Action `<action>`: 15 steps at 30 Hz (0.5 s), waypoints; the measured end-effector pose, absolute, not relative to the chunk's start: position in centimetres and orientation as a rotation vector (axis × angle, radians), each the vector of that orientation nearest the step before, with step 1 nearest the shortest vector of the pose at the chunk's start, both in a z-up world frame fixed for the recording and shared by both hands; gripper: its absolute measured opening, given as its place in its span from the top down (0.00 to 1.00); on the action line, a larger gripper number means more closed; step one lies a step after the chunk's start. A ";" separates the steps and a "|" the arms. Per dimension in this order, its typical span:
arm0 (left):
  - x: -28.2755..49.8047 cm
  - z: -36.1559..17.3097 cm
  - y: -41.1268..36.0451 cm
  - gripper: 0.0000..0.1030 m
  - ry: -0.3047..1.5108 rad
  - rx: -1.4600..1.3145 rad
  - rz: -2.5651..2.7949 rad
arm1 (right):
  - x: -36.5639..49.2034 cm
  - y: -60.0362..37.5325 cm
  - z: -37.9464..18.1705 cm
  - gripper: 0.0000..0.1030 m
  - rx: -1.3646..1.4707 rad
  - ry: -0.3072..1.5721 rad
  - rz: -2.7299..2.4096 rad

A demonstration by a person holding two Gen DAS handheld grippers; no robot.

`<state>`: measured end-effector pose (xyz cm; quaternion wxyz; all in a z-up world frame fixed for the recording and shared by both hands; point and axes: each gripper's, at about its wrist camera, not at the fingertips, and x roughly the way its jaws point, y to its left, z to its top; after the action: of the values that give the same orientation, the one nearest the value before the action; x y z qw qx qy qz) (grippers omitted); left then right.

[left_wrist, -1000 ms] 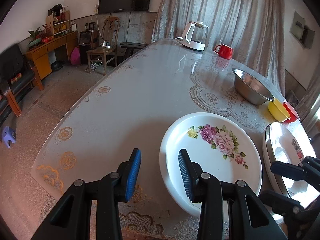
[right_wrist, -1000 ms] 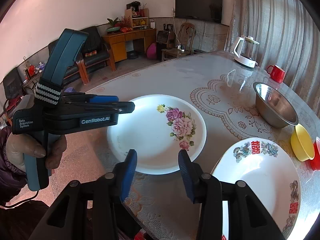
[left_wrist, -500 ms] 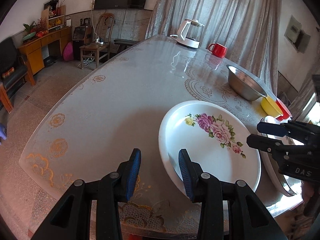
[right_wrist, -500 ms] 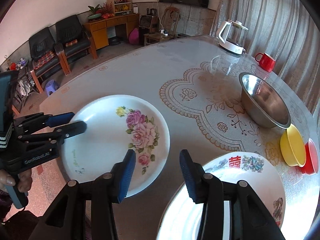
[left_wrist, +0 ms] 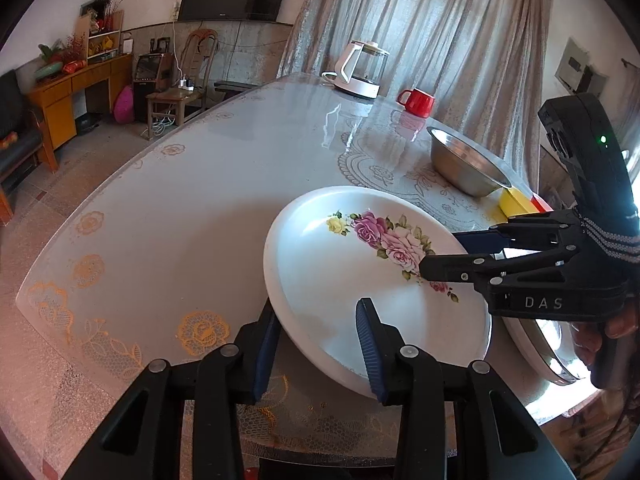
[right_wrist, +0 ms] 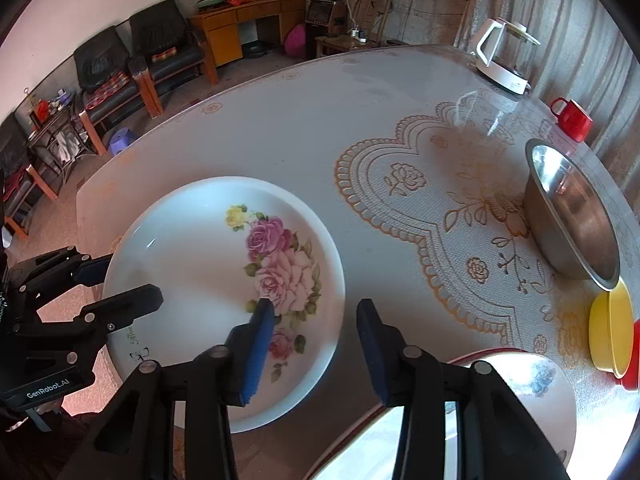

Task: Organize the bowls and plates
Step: 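Grasp the rim of the rose-print plate with the right gripper and lift, then carry the rose-print plate over the red-character plate stack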

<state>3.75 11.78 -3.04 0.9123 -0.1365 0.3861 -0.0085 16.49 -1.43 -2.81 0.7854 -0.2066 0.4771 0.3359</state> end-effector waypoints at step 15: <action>8.2 -1.9 13.4 0.65 0.774 -0.276 0.025 | 18.9 -1.4 -3.4 0.64 -0.308 1.040 0.663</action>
<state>8.20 13.44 -1.87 0.9167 -0.1341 0.3762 0.0122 18.86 -1.35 -3.42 0.8048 -0.1437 0.4856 0.3095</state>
